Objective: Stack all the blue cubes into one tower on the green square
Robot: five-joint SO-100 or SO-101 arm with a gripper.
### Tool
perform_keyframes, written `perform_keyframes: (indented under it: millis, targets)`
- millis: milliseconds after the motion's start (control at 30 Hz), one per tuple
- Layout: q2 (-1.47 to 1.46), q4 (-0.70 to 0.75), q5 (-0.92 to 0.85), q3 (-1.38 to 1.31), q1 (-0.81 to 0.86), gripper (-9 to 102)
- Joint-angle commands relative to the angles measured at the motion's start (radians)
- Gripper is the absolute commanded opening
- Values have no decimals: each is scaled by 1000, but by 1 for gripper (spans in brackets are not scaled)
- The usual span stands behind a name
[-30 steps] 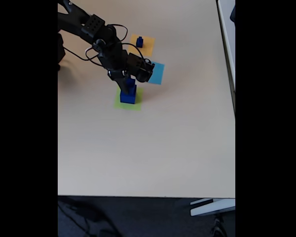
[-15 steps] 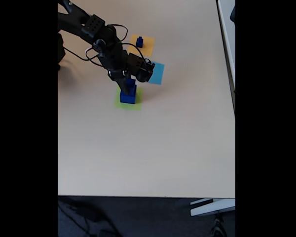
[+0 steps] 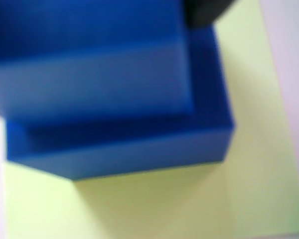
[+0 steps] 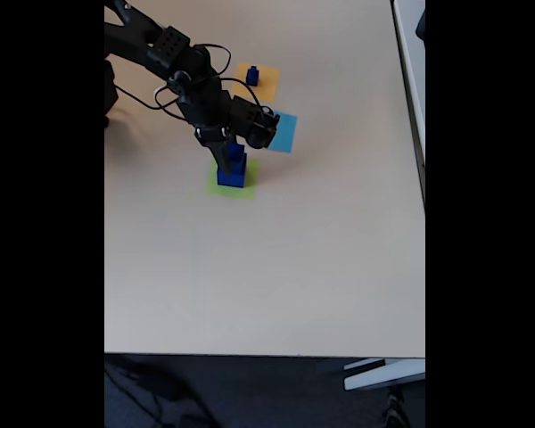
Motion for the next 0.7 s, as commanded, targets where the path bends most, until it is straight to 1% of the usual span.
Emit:
perform_keyframes:
  millis: [0, 367, 667]
  targets:
    - [17, -15, -2, -20, -8, 28]
    - [41, -17, -11, -57, -35, 32]
    - [63, -18, -48, -198, -64, 36]
